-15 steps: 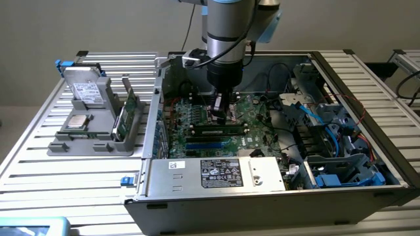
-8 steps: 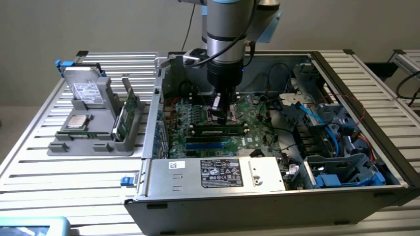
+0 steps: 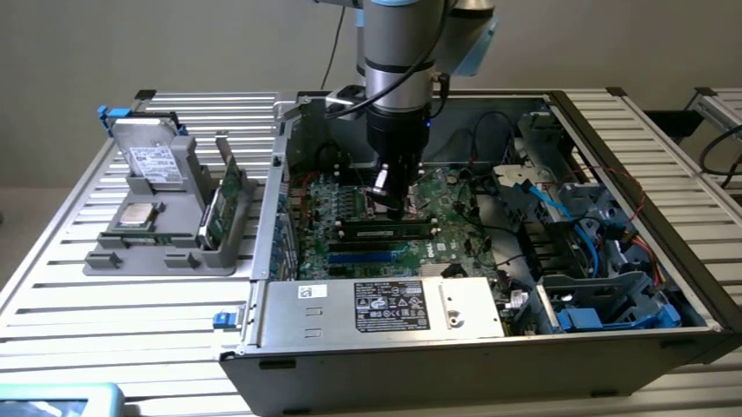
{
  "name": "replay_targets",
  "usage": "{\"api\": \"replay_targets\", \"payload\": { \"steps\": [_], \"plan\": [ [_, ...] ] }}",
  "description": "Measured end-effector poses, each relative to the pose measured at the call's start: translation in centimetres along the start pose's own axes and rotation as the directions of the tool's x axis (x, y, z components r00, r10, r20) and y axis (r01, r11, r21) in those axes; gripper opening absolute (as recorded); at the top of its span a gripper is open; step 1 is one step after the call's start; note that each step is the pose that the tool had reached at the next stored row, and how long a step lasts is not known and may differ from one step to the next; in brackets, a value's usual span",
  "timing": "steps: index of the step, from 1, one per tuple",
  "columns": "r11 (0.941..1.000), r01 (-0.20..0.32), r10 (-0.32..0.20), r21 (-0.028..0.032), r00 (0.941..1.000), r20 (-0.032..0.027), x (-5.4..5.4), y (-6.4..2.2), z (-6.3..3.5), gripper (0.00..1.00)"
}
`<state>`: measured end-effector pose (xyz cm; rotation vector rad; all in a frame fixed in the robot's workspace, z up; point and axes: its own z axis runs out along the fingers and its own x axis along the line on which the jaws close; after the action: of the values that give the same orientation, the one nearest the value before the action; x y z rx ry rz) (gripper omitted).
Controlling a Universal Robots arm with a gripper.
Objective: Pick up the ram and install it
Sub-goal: 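Press down the ram until it locks into place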
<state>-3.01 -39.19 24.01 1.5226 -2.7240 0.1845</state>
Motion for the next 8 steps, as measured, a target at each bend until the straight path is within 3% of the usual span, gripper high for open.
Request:
{"api": "replay_targets", "payload": {
  "steps": [3,8],
  "plan": [
    [0.9994,-0.034,0.034,0.0044,0.9994,0.0008,0.01,-0.01,-0.01,0.11],
    [0.9939,-0.111,0.111,0.0,0.9938,-0.0067,0.0,0.0,-0.01,0.11]
  ]
}}
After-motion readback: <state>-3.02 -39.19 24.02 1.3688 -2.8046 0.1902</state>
